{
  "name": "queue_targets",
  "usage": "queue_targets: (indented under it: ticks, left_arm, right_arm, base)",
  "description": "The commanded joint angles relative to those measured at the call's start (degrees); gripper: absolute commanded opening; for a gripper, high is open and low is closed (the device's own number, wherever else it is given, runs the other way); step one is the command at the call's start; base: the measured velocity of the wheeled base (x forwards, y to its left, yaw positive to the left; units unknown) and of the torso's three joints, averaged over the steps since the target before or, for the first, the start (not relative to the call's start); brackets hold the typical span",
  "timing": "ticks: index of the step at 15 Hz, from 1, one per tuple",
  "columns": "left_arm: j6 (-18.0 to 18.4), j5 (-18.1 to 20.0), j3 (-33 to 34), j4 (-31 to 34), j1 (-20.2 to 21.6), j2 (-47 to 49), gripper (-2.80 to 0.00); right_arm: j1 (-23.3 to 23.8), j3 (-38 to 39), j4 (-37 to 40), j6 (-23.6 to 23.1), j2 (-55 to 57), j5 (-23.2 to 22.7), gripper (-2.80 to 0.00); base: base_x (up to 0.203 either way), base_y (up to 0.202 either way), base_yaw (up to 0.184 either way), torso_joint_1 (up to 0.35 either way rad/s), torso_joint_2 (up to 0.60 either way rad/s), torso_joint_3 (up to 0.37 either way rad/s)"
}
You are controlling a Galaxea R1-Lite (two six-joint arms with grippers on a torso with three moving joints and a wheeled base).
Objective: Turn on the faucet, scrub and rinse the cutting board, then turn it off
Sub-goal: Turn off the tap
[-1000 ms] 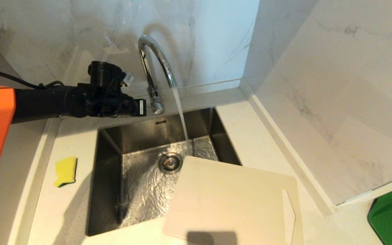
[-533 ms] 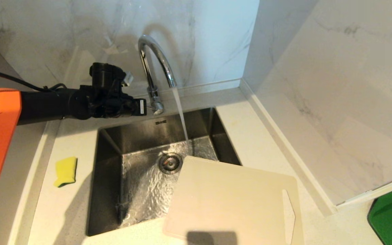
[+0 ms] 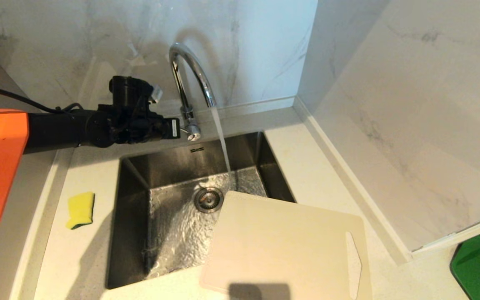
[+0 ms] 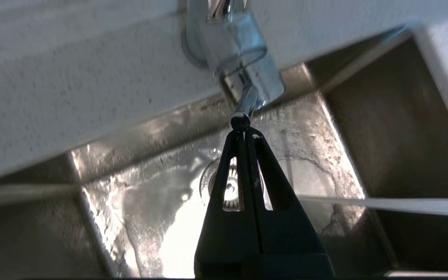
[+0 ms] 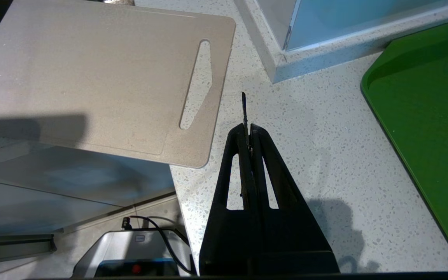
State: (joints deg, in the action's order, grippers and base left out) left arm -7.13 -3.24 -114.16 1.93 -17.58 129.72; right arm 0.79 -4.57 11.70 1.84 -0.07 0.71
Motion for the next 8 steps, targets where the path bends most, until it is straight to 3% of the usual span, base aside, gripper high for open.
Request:
queue_targets:
  ticks: [1,8]
  left_arm:
    - [-0.1,0.0,0.0,-0.8,0.0,-0.1,-2.8]
    - [-0.1,0.0,0.0,-1.9,0.0,0.0,-2.8]
  right_arm:
    - [0.0,0.0,0.1,0.0,0.0,0.0,-2.8]
    - [0.0,0.0,0.1,0.0,0.0,0.0,-2.8]
  base:
    - [0.0,0.0,0.0,0.0,0.0,0.0]
    - [0.0,0.0,0.0,0.0,0.0,0.0]
